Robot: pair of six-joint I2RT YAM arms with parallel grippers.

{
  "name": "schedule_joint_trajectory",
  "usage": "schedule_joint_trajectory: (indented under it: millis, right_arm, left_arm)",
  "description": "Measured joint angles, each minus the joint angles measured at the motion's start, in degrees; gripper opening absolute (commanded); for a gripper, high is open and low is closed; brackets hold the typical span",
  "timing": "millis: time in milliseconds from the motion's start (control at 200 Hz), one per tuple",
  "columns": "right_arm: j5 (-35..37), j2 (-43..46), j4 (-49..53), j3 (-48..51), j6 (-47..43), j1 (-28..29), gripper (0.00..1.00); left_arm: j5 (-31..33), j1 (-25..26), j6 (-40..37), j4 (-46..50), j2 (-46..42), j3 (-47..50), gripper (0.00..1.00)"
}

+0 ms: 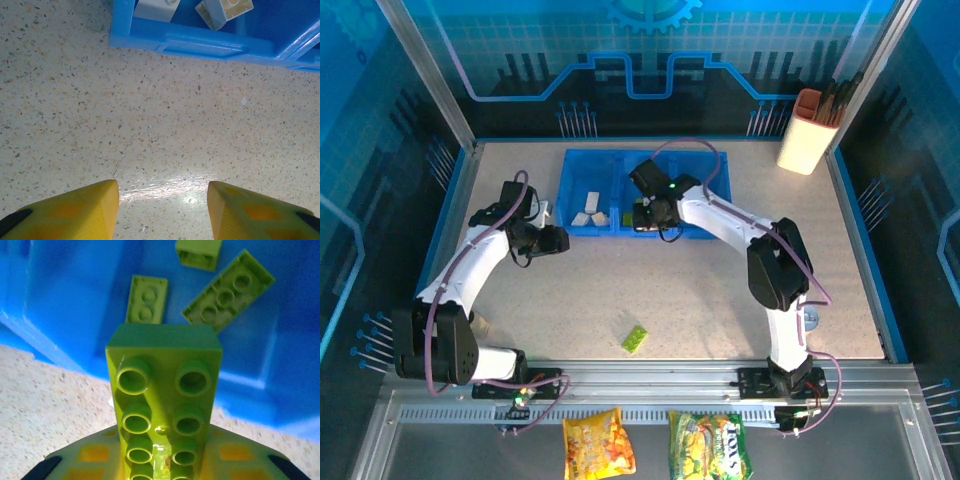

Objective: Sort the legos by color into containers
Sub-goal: Place the lego in the container.

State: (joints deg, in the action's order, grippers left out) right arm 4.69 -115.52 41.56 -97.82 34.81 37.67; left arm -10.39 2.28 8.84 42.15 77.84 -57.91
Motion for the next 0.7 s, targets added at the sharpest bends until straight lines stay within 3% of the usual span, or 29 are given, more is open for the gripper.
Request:
schedule_joint_trajectory:
  millis: [225, 700]
  right_arm:
    - [-7.48, -5.55, -4.72, -1.57, -1.68, -3.98, 0.26]
    - [-15.78, -12.35, -7.69, -7.37, -2.29, -4.37, 0.35]
  left_arm:
    - [0.0, 0.0, 0.0, 0.0, 0.0, 0.0, 0.51]
    - [0.02, -0.2, 0.0, 0.0, 0.0, 0.0, 0.51]
